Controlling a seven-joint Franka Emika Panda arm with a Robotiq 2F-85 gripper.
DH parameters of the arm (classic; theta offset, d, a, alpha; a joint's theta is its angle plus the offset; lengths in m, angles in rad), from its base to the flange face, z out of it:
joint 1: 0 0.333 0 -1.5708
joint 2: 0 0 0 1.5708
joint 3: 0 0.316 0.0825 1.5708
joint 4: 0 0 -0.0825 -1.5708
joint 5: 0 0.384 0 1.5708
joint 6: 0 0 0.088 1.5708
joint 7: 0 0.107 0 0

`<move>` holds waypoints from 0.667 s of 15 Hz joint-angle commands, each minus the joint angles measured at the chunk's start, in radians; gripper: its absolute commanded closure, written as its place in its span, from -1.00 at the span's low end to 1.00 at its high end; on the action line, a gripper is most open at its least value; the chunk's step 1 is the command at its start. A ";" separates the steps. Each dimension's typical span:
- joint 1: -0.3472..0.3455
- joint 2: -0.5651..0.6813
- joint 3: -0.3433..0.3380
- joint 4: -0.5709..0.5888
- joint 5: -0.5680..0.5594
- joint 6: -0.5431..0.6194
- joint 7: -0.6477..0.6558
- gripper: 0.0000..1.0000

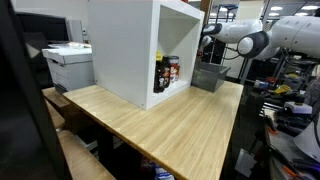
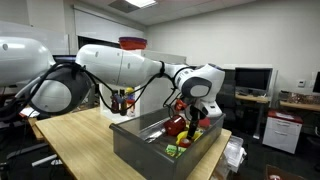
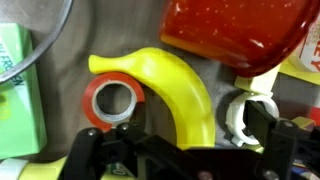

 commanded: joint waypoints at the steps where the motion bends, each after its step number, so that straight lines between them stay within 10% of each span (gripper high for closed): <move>1: 0.007 -0.006 -0.008 -0.014 -0.026 -0.002 0.045 -1.00; 10: 0.007 -0.010 -0.030 -0.025 -0.043 -0.031 0.095 -1.00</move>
